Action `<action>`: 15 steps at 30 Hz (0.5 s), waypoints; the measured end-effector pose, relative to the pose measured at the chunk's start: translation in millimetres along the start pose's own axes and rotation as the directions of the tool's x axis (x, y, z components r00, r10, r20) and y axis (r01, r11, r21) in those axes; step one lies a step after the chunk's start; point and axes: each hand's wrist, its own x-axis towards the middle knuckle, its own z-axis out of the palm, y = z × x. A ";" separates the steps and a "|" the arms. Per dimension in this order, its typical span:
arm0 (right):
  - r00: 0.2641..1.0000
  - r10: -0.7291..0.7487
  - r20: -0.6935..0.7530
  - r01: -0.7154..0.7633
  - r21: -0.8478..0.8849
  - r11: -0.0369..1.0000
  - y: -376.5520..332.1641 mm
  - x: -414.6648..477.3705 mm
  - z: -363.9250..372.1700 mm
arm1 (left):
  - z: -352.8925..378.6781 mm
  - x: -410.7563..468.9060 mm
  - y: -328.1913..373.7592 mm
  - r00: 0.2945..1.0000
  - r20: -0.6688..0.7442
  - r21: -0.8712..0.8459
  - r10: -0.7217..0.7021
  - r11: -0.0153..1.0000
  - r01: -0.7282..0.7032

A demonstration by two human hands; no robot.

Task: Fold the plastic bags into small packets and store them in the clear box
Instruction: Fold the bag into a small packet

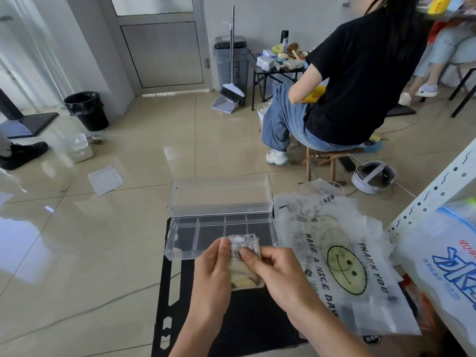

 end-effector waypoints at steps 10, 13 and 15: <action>0.992 0.122 -0.001 -0.122 -0.130 0.984 -3.2 30.5 -24.3 | 3.7 26.8 -6.4 0.964 0.027 -0.142 -0.266 0.953 0.267; 0.983 0.126 -0.136 -0.149 -0.171 0.974 3.9 52.3 -31.6 | 8.1 38.8 -10.7 0.945 -0.043 -0.227 -0.326 0.924 0.308; 0.966 0.104 -0.237 -0.155 -0.212 0.965 9.8 66.2 -37.5 | 7.7 49.5 -10.6 0.930 -0.061 -0.284 -0.362 0.900 0.332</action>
